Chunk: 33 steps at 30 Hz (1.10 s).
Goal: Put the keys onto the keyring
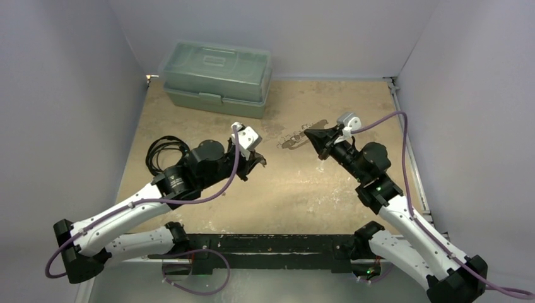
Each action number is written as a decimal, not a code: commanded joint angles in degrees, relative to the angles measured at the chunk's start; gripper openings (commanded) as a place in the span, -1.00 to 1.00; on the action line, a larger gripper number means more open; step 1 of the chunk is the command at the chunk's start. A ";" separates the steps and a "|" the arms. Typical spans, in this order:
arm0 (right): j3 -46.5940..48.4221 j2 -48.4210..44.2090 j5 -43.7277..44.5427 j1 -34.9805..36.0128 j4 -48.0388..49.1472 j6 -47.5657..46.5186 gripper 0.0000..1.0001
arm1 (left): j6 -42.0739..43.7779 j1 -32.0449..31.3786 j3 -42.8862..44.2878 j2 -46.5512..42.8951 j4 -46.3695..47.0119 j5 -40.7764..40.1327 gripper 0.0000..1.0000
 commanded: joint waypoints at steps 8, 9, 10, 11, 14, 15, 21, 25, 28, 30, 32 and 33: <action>1.53 2.99 -19.79 0.00 6.28 0.06 -1.00 | 5.66 -0.12 -6.93 -11.85 1.30 -3.93 -1.00; 1.53 3.09 -20.82 0.13 6.57 0.05 -1.00 | 5.78 -0.11 -7.07 -12.03 1.10 -3.65 -1.00; 1.49 3.29 -21.88 0.32 6.85 -0.01 -1.00 | 5.92 -0.15 -7.23 -12.27 1.24 -2.52 -1.00; 1.49 3.55 -22.93 0.60 7.04 -0.17 -1.00 | 5.91 -0.11 -7.67 -12.84 1.85 -1.01 -1.00; 1.65 4.18 -24.86 2.06 6.99 -1.20 -1.00 | 5.93 -0.11 -9.20 -15.00 4.43 4.89 -1.00; 1.65 4.28 -24.90 2.90 6.83 -1.96 -1.00 | 6.31 -0.11 -9.46 -15.59 4.66 7.44 -1.00; 1.44 3.92 -21.04 9.83 5.55 -8.38 -1.00 | 10.54 -0.11 -10.03 -17.33 4.23 23.19 -1.00; 0.69 3.22 -22.38 11.16 6.61 -9.31 -1.00 | 12.72 -0.11 -9.78 -17.42 3.46 28.46 -1.00; -0.41 2.11 -23.80 11.95 8.08 -9.77 -1.00 | 13.78 -0.11 -9.38 -17.36 2.78 30.73 -1.00; -1.11 1.14 -24.25 12.68 9.06 -10.25 -1.00 | 13.91 -0.15 -9.31 -17.42 2.76 31.79 -1.00; -1.83 0.33 -24.12 13.48 9.73 -10.86 -1.00 | 14.46 -0.11 -9.19 -17.42 2.33 32.87 -1.00; -2.06 0.11 -23.95 13.87 9.96 -11.17 -1.00 | 14.54 -0.11 -9.07 -17.55 2.28 33.23 -1.00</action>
